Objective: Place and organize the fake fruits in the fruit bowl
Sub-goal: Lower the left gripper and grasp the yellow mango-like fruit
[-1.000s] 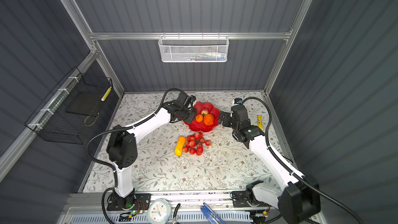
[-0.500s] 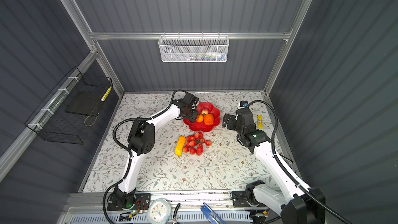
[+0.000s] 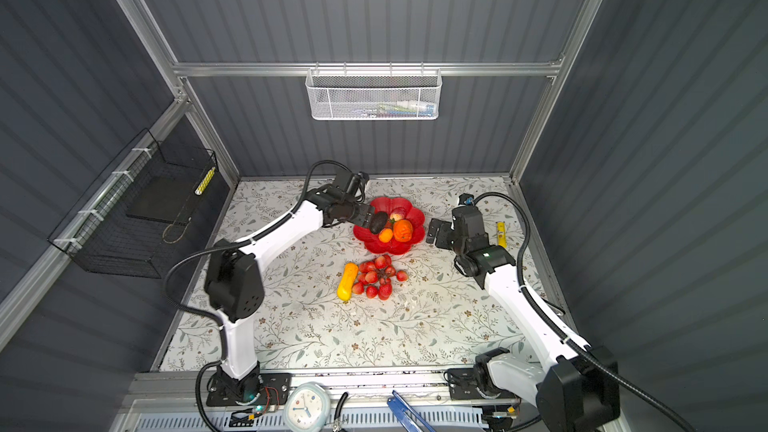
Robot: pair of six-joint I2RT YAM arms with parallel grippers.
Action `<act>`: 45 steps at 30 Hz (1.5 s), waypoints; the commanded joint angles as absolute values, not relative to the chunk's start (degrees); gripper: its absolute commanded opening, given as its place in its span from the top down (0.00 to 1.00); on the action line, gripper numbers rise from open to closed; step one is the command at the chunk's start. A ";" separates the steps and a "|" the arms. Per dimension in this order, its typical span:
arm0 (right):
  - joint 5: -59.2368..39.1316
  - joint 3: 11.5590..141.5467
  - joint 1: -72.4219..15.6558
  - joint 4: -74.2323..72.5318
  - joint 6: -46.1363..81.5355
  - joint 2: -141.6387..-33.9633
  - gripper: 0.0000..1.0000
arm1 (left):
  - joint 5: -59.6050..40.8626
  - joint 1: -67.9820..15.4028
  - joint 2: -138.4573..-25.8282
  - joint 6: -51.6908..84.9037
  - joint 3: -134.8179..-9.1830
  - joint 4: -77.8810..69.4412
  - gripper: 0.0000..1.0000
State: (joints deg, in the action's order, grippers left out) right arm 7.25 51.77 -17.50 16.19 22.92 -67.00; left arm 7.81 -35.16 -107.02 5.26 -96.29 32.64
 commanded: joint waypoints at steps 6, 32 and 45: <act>7.92 56.27 -17.22 15.17 20.71 -71.39 0.01 | 6.22 -34.80 -90.90 13.39 -73.17 34.73 0.19; 6.78 54.81 -16.52 14.71 22.13 -69.87 0.01 | -6.40 -37.81 -97.96 20.15 -57.99 24.41 0.35; 5.74 54.62 -16.44 13.75 22.56 -71.24 0.01 | 2.36 -37.69 -89.92 17.04 -59.76 32.19 0.67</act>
State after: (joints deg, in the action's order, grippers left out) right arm 6.20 55.02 -16.75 14.52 22.09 -70.67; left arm -1.02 -37.47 -94.02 19.25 -58.43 28.14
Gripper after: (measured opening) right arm 0.989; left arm 0.376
